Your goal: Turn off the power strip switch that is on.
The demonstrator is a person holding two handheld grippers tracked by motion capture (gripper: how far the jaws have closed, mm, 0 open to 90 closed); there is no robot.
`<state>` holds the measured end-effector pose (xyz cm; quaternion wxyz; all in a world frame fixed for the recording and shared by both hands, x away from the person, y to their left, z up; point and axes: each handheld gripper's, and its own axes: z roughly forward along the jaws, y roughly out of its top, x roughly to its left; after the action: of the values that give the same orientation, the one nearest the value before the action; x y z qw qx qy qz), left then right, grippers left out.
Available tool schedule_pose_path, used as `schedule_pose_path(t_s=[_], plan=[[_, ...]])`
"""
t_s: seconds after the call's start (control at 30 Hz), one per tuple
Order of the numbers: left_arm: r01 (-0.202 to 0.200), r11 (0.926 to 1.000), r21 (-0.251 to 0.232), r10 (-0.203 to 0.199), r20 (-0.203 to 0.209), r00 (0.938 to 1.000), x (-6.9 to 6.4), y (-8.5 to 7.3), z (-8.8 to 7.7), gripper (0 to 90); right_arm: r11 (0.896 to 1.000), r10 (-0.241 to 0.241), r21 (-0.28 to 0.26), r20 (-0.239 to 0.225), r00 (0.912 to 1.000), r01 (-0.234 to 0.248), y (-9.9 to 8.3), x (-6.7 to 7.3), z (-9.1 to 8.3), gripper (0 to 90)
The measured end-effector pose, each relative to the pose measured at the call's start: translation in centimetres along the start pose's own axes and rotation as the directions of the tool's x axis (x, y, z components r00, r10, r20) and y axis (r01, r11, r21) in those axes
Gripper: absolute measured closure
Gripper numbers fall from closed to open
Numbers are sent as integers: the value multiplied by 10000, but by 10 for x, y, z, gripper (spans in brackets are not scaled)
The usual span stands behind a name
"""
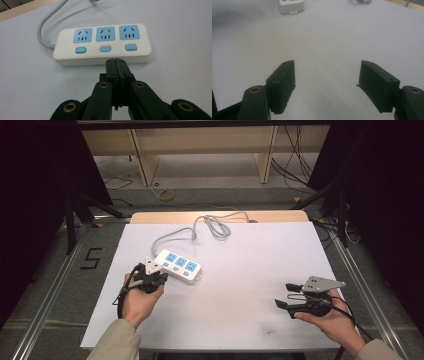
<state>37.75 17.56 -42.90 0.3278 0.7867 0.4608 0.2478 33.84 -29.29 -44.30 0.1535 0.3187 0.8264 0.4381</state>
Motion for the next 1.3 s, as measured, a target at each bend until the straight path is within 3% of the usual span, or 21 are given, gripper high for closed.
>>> schedule_pose_path(t_s=[0.47, 0.9, 1.3], plan=[[-300, 9995, 92, 301, -197, 9994, 3, 10, 4, 898, 10000, -16, 61, -51, 10000, 16, 0, 0, 1, 297], [-245, 9996, 103, 248, -332, 9991, 7, 21, 9, 899, 10000, 8, 66, -61, 10000, -8, 0, 0, 1, 295], [-485, 9983, 325, 499, -434, 9978, 8, 30, 16, 898, 10000, 8, 56, -46, 10000, -8, 0, 0, 1, 294]])
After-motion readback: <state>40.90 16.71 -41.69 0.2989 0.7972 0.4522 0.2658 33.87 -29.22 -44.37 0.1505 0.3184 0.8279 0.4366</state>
